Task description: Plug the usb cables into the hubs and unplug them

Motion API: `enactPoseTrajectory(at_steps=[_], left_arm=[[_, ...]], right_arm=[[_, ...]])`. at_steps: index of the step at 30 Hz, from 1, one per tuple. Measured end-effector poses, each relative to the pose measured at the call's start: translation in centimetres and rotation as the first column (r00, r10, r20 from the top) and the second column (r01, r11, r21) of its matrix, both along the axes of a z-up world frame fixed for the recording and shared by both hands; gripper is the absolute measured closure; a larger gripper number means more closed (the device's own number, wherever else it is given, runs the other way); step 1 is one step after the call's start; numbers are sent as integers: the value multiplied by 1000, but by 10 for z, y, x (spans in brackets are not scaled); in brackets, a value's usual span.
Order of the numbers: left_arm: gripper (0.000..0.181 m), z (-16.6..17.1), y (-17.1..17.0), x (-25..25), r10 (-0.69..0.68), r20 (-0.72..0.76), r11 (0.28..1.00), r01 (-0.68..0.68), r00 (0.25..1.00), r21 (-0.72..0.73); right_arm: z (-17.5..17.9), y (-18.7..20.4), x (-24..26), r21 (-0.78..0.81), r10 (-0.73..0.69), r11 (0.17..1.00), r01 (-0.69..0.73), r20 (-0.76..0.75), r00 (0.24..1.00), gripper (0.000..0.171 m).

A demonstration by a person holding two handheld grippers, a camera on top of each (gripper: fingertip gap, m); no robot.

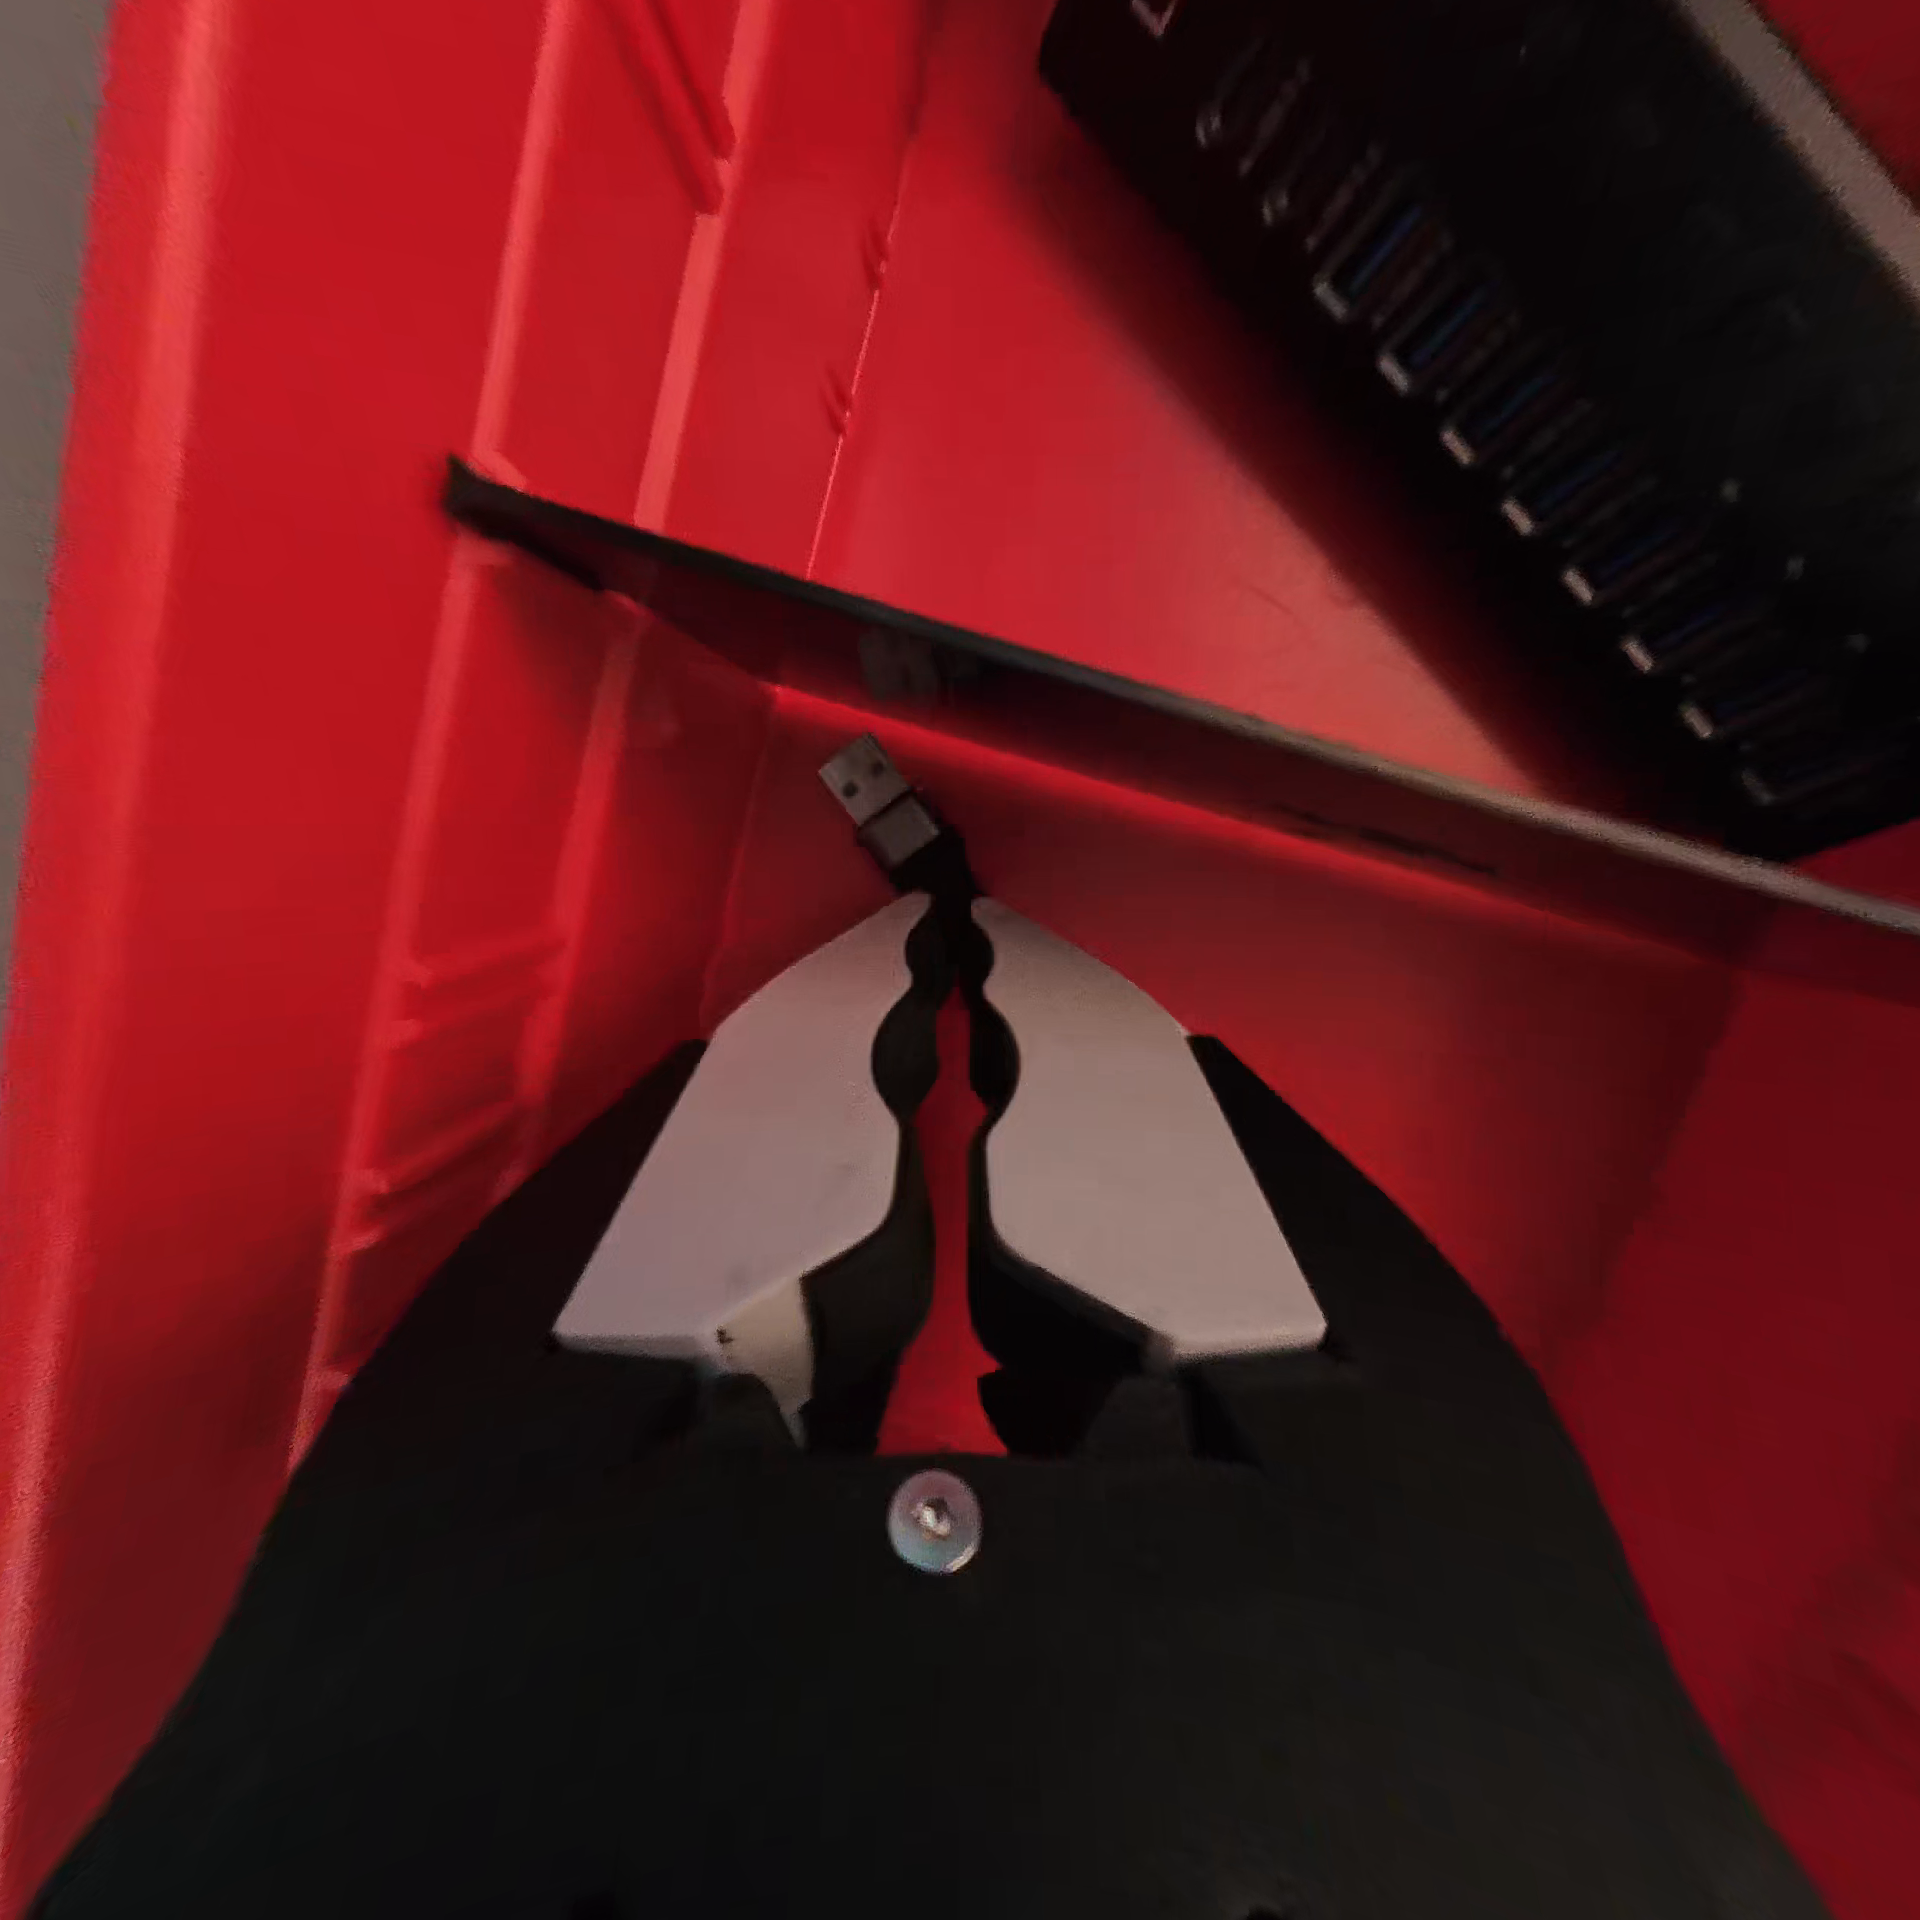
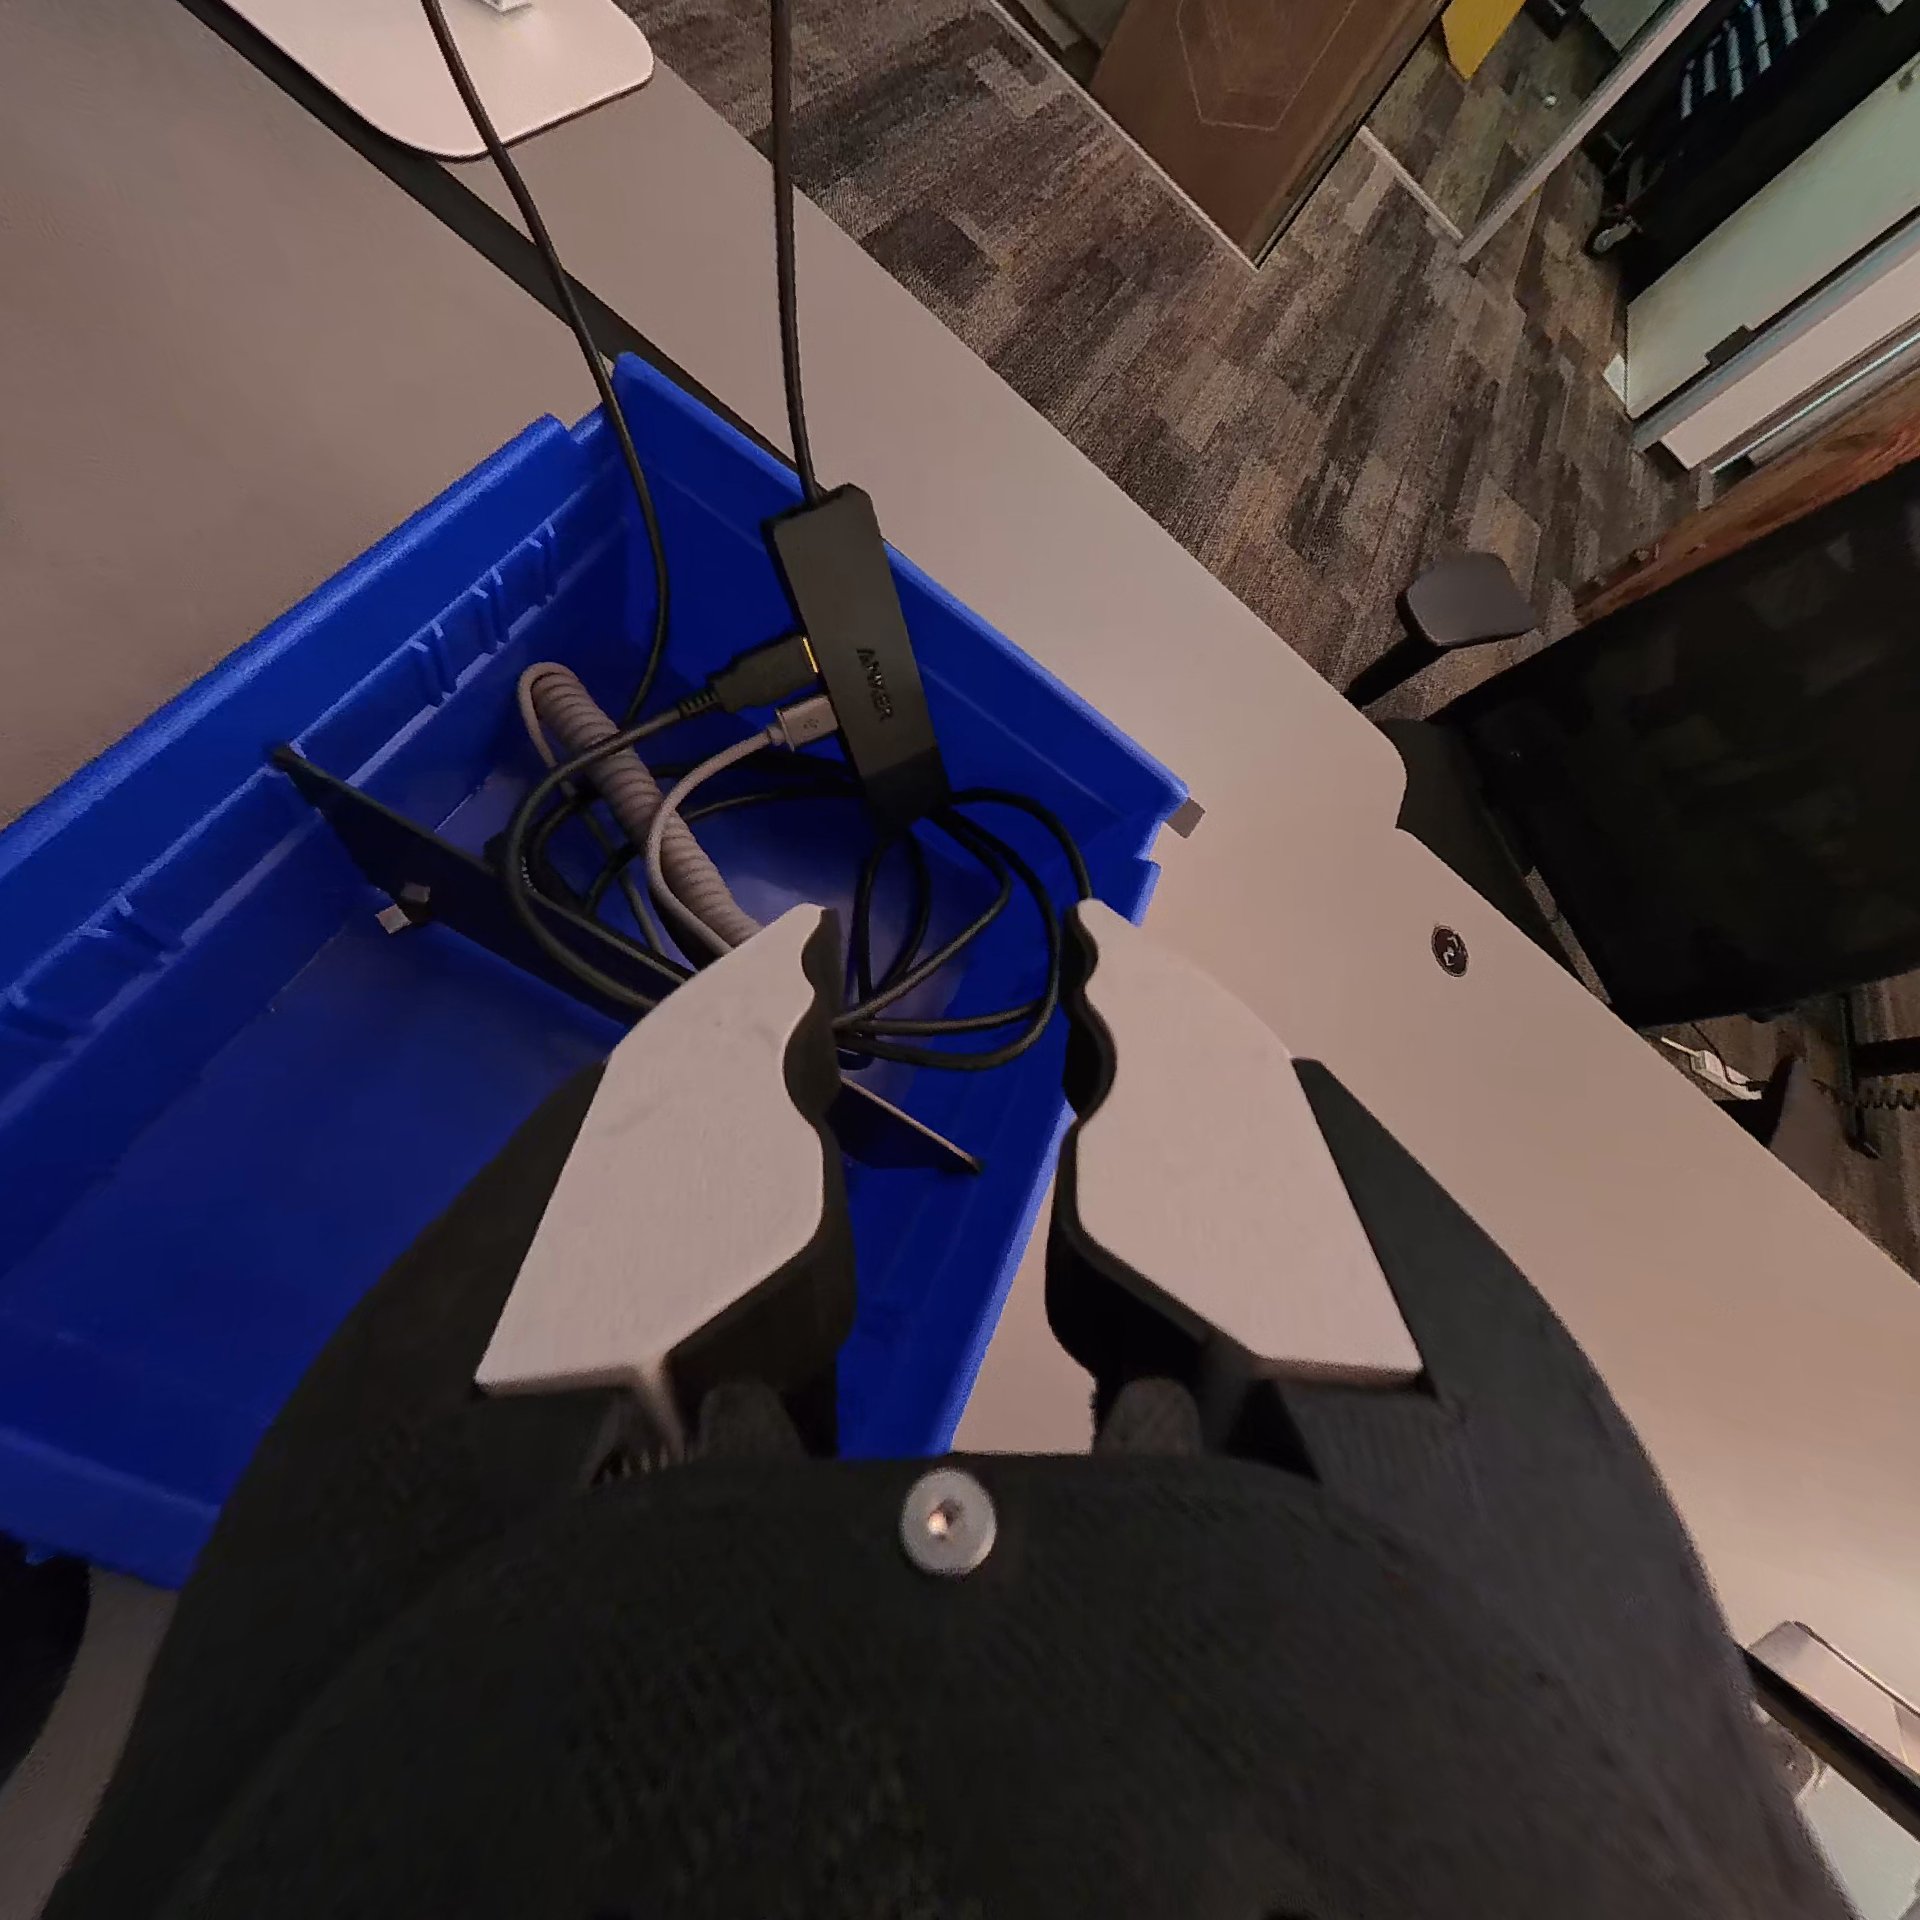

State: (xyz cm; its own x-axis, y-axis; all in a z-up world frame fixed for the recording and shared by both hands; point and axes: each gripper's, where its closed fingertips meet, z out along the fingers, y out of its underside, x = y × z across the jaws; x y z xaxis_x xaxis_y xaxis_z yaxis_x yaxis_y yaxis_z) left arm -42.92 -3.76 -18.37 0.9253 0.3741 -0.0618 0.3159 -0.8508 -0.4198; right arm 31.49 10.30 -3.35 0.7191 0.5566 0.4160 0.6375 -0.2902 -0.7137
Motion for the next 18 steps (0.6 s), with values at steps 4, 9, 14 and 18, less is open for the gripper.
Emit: enactPoseTrajectory(at_steps=[4, 9, 14, 18], left_arm=[[181, 25, -18, 5, -39, -142, 998, 46, 989, 48], [181, 77, -29, 19, -21, -242, 962, 85, 970, 260], [155, 46, -13, 14, 47, 15, 984, -49, 999, 173], [130, 28, -6, 56, -28, 233, 989, -7, 972, 148]], right_arm=[[1, -1, 3, 6, -1, 1000, 1, -10, 1000, 130], [3, -1, 5, 10, -9, 1000, 9, -30, 1000, 130], [-1, -3, 0, -4, 8, 1000, -8, -11, 1000, 129], [-1, -6, 1, -10, 9, 1000, -9, -7, 1000, 128]])
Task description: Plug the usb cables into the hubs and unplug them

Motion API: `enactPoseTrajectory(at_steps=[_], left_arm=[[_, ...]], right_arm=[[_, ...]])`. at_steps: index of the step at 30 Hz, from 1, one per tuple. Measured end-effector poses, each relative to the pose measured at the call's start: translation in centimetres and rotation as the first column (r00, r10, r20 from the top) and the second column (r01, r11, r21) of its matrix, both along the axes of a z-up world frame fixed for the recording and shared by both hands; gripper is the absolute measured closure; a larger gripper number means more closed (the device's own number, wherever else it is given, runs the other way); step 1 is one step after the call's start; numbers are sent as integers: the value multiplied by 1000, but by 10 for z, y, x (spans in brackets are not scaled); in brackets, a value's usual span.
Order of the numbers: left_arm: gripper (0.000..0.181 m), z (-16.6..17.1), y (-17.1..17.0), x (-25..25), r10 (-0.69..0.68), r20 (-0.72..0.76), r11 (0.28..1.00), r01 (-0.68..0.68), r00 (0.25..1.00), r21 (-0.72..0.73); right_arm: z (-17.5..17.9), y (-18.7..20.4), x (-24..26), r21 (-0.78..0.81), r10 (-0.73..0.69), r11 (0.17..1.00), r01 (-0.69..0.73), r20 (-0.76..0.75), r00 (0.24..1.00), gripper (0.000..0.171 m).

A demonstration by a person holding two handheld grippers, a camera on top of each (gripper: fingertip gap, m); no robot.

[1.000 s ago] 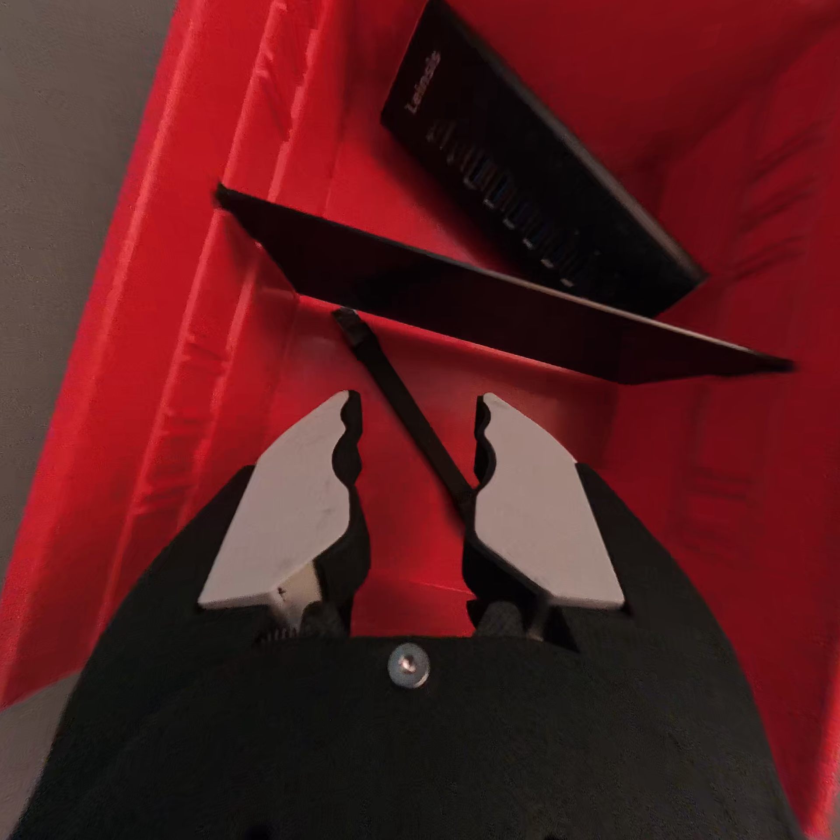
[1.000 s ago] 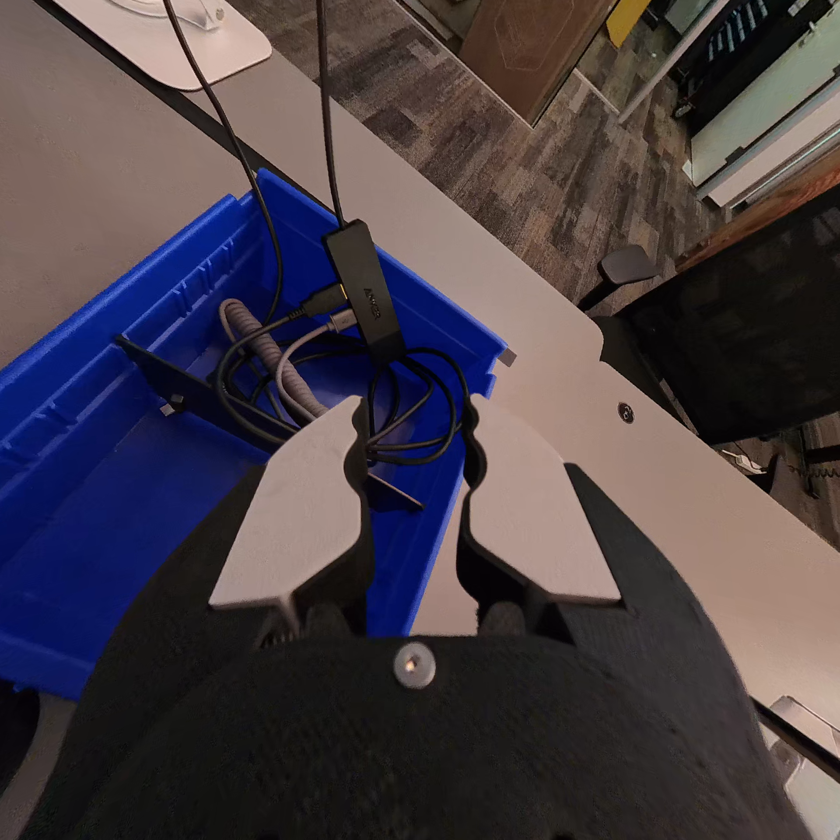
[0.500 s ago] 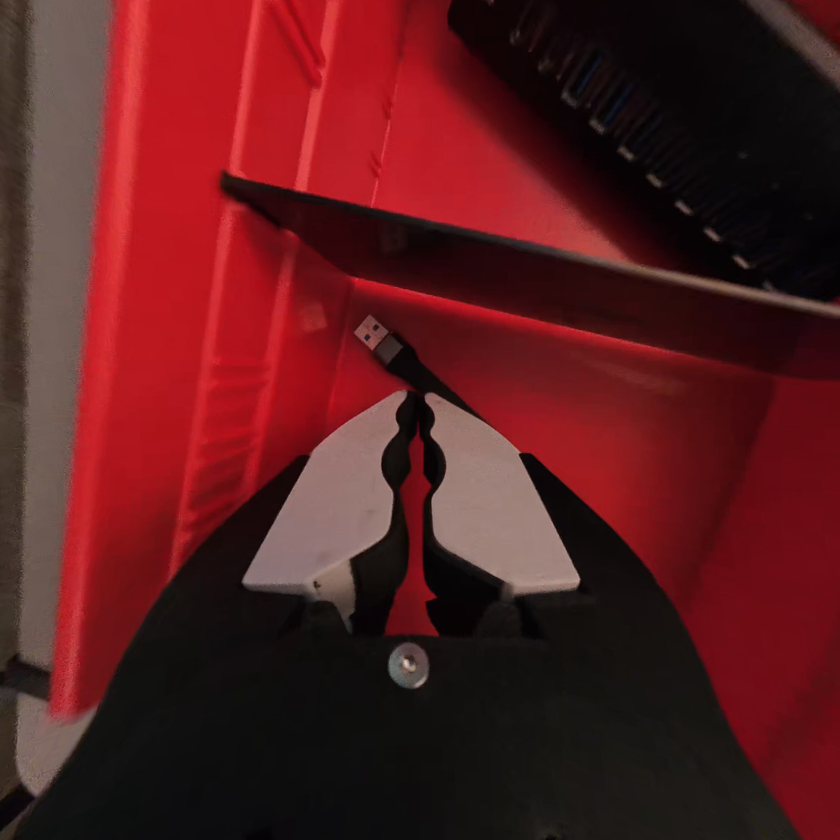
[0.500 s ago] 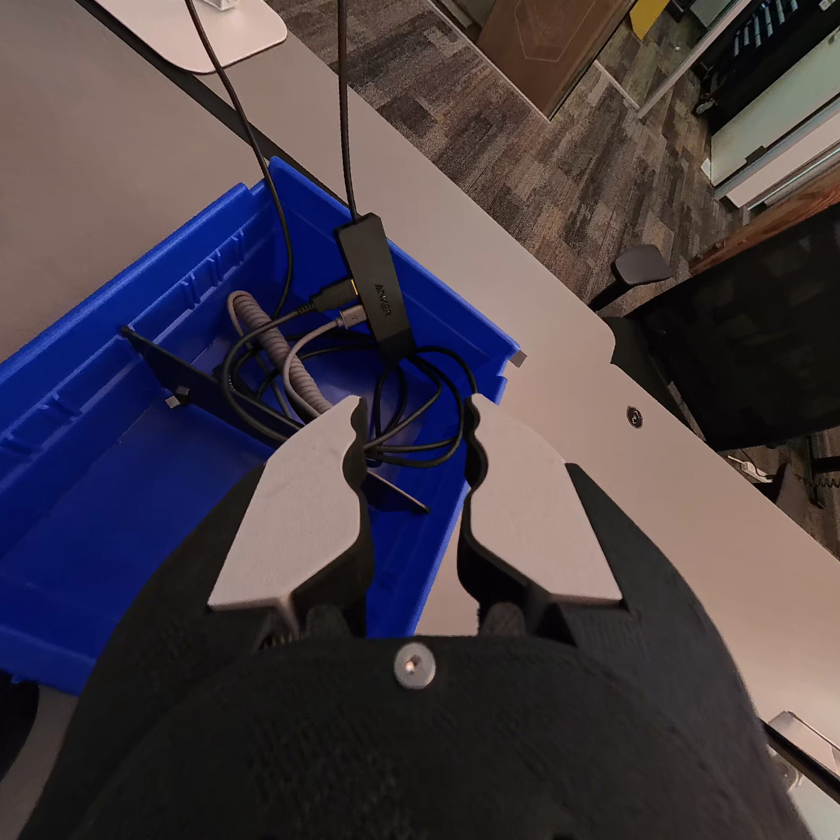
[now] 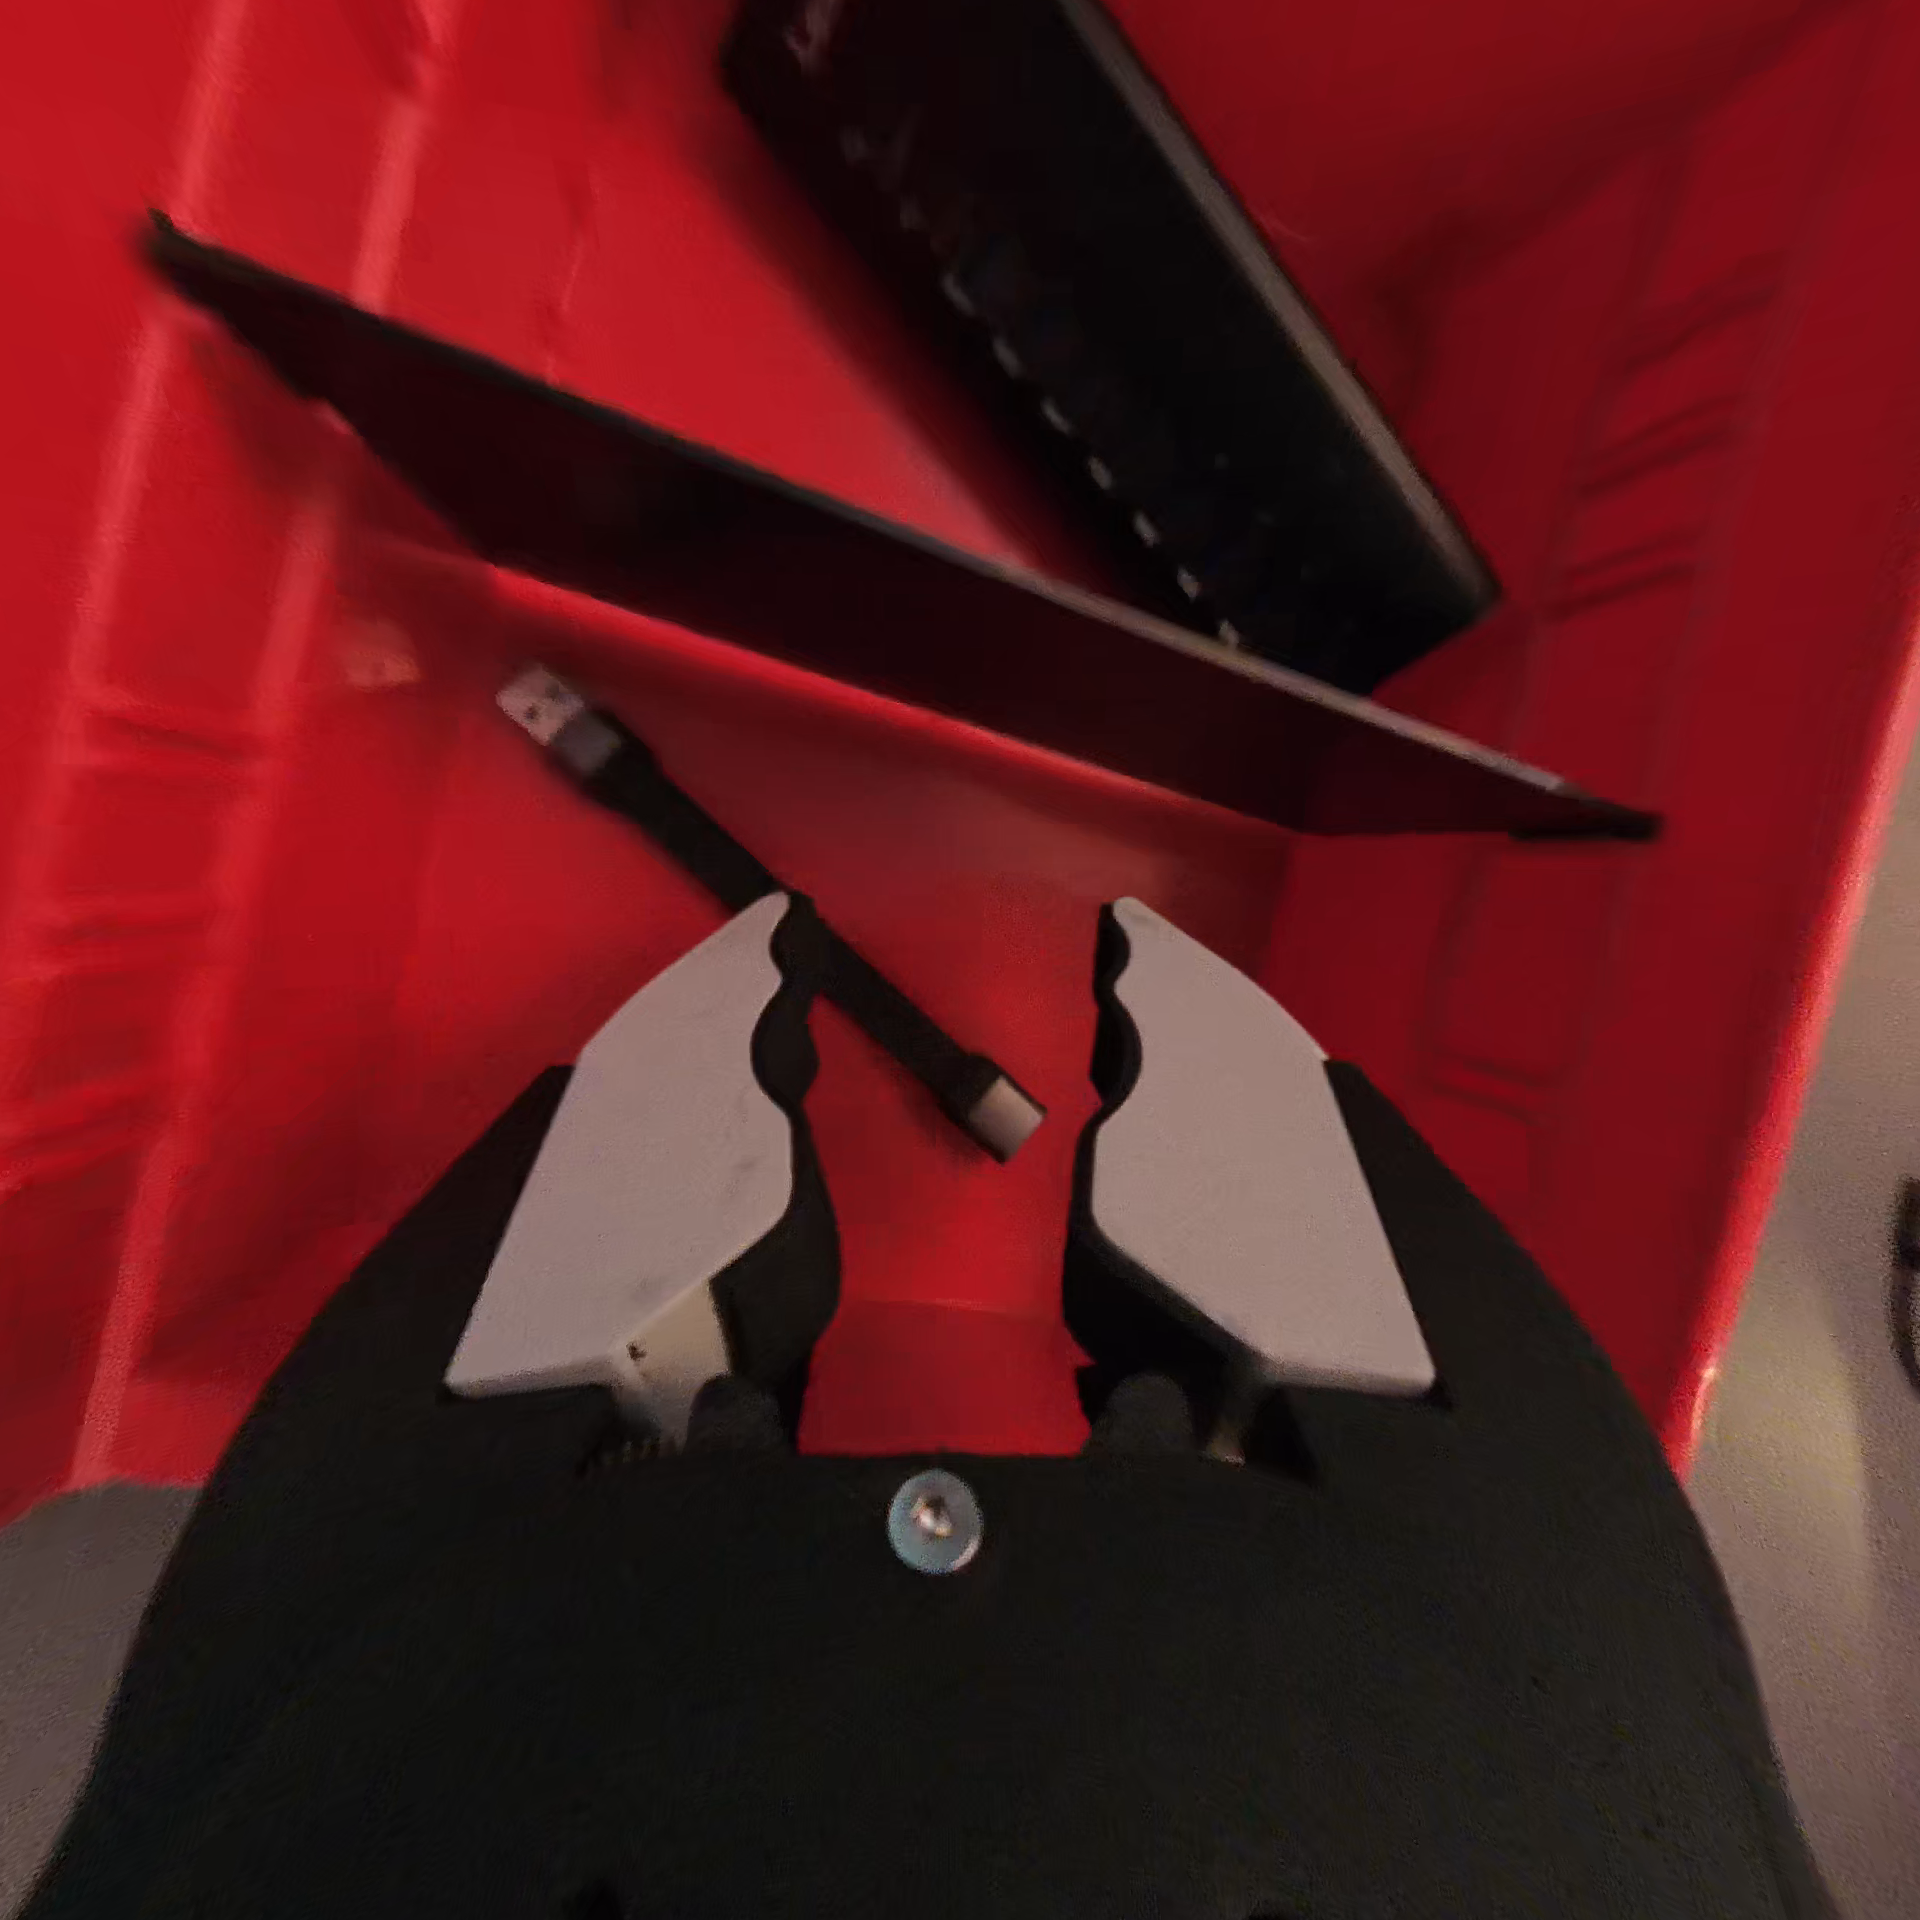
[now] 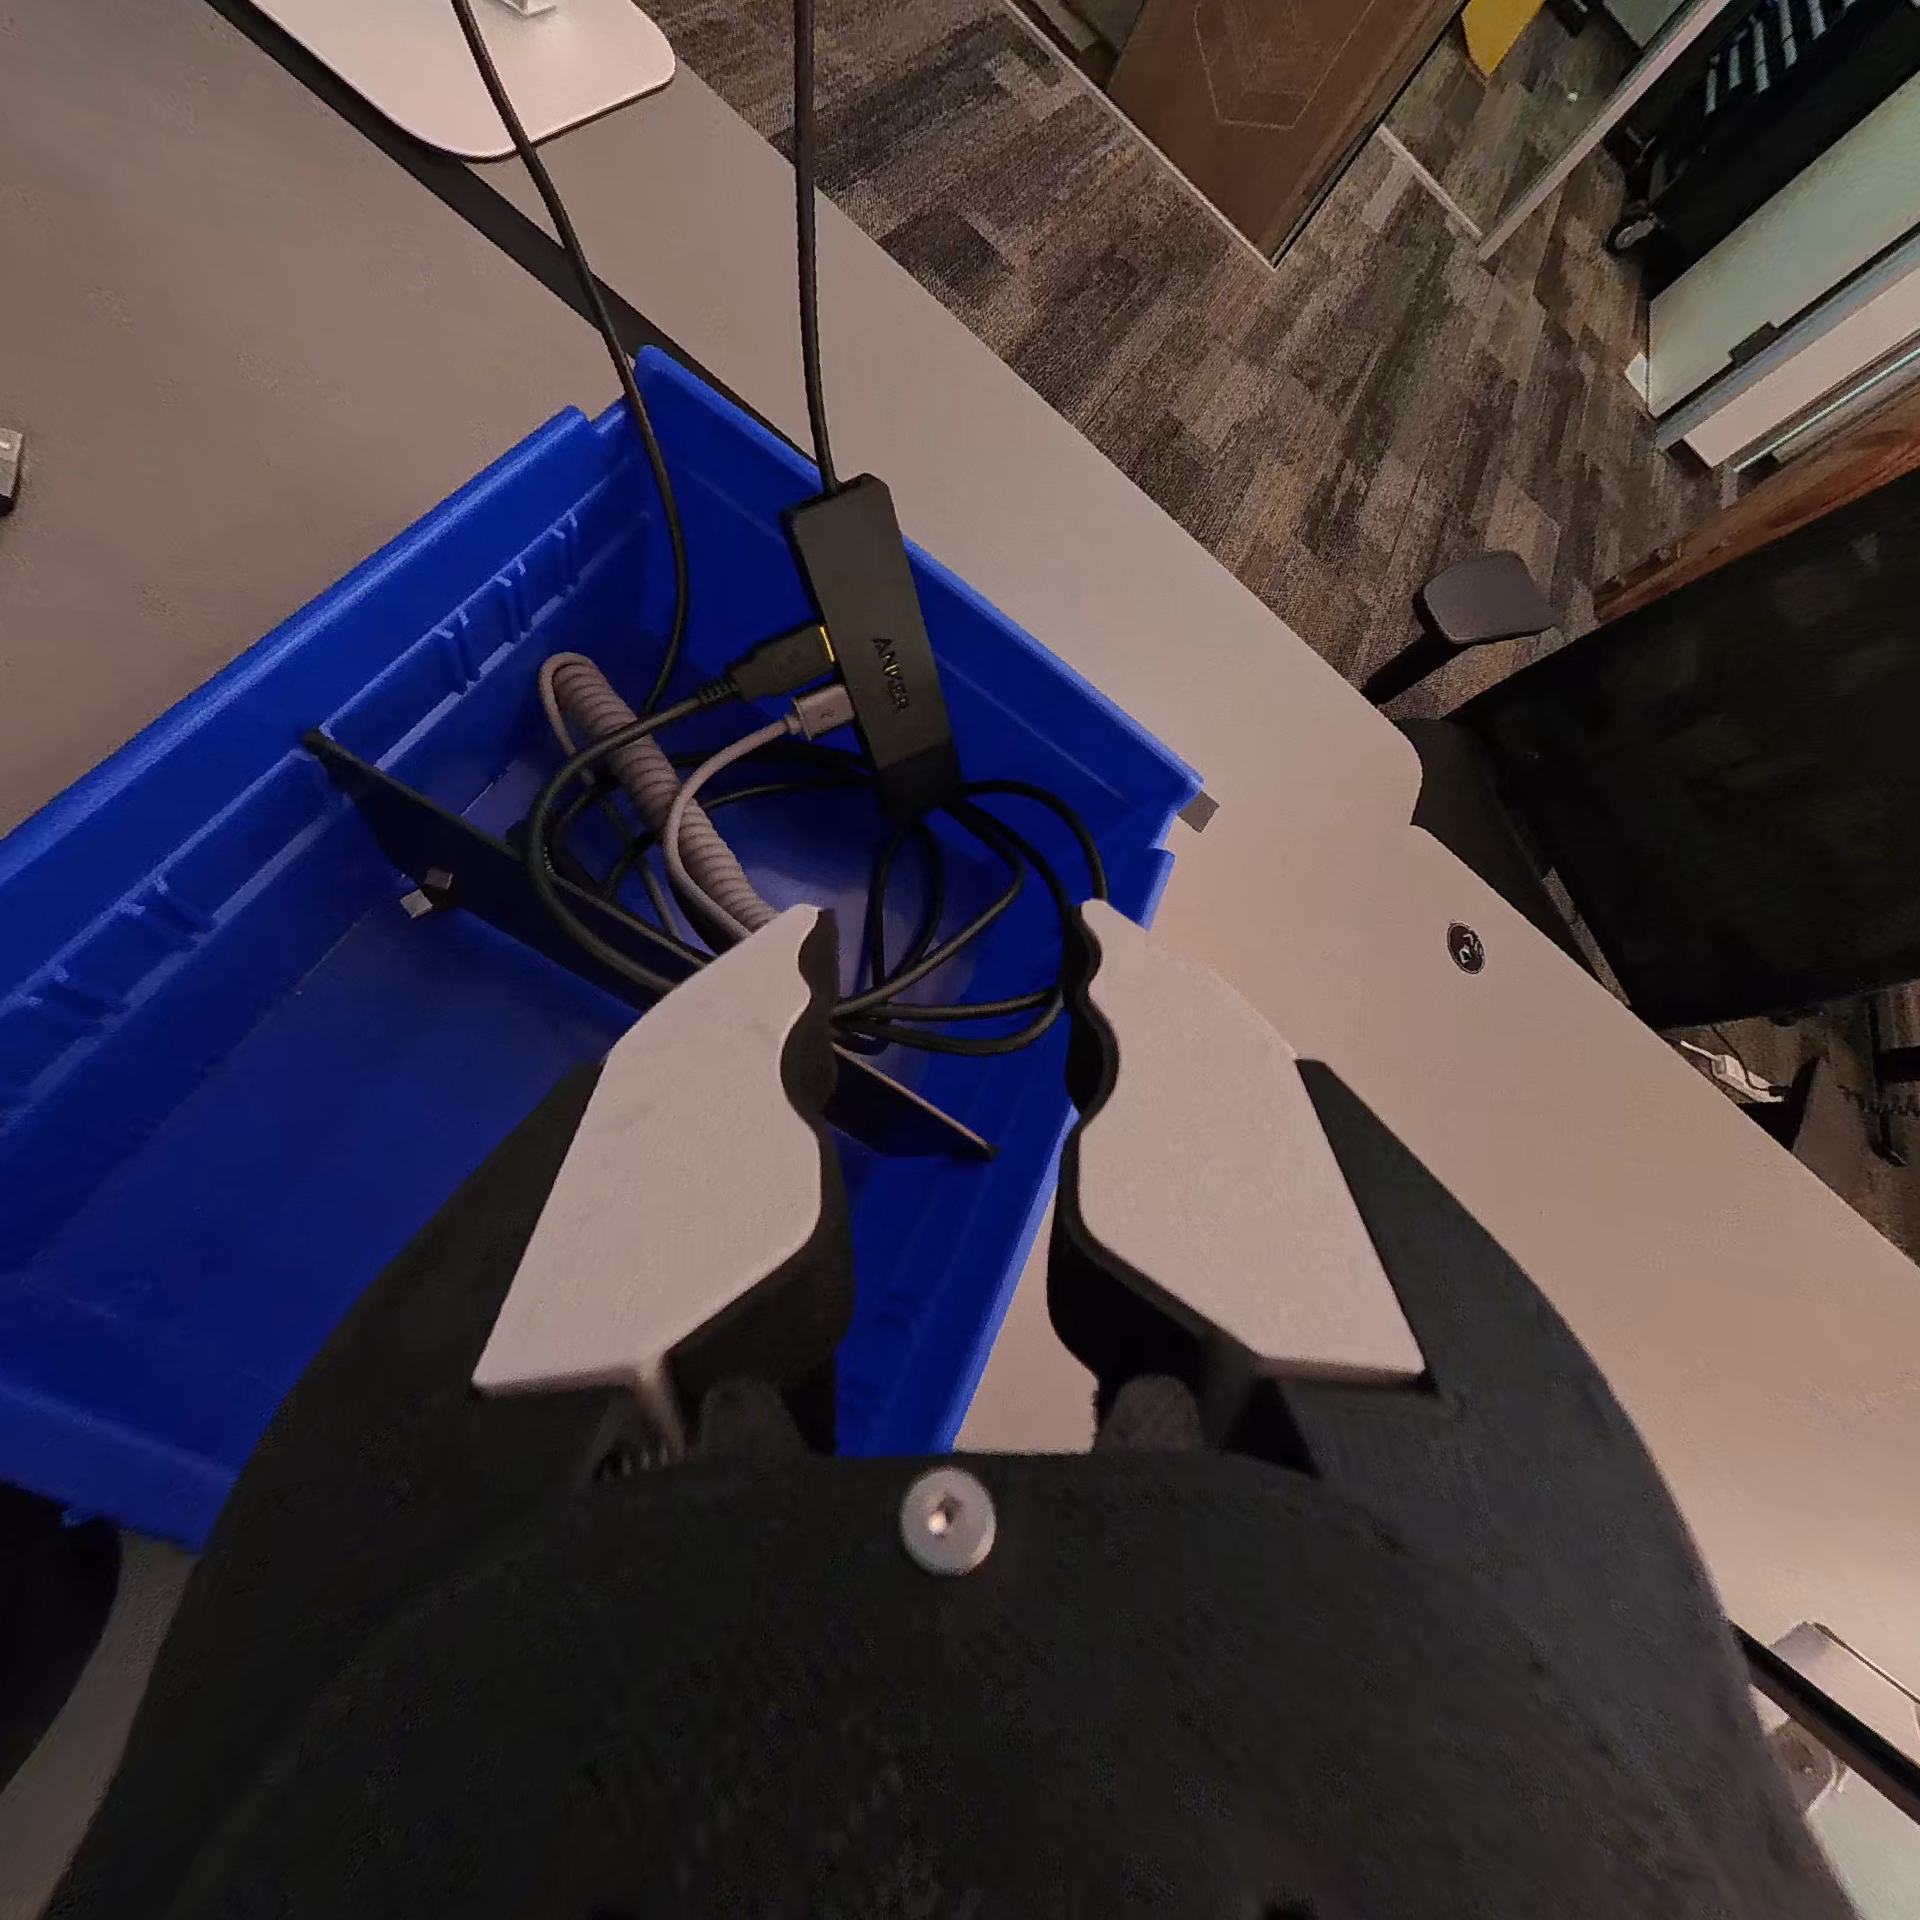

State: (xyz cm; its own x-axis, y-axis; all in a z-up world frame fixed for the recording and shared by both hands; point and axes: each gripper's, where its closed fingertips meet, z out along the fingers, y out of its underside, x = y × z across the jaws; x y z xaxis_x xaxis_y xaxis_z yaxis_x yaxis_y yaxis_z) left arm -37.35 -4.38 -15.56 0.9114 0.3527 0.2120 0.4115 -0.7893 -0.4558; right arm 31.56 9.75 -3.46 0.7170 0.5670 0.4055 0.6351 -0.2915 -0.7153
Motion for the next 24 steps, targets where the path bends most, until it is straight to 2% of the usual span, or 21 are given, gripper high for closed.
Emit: enactPoseTrajectory(at_steps=[3, 6, 9, 13, 18, 22, 24], left_arm=[[118, -9, -22, 2, 13, -73, 994, -21, 997, -110], [120, -8, -28, 9, 13, -94, 990, -26, 996, -138], [121, -19, -32, 5, -27, -140, 966, -10, 990, -257], [124, -38, -32, 6, -34, -89, 929, -1, 995, -370], [164, -37, -39, 5, -63, -56, 904, 33, 996, -427], [169, -37, -41, 3, -81, -47, 899, 52, 996, -435], [170, -34, -43, -3, -125, -105, 885, 63, 987, -462]], right_arm=[[-1, 1, 1, -4, -6, 1000, 6, 13, 1000, 128], [-1, 3, -3, -8, -2, 1000, 2, 24, 1000, 128], [-5, 1, -6, -24, 11, 1000, -10, 46, 999, 127], [-5, -3, -5, -28, 14, 1000, -12, 48, 999, 127], [-5, -3, -2, -30, 7, 1000, -6, 36, 999, 127], [-5, -1, -3, -25, 13, 1000, -12, 27, 1000, 127], [-4, -1, -3, -20, 15, 1000, -15, 23, 1000, 127]])
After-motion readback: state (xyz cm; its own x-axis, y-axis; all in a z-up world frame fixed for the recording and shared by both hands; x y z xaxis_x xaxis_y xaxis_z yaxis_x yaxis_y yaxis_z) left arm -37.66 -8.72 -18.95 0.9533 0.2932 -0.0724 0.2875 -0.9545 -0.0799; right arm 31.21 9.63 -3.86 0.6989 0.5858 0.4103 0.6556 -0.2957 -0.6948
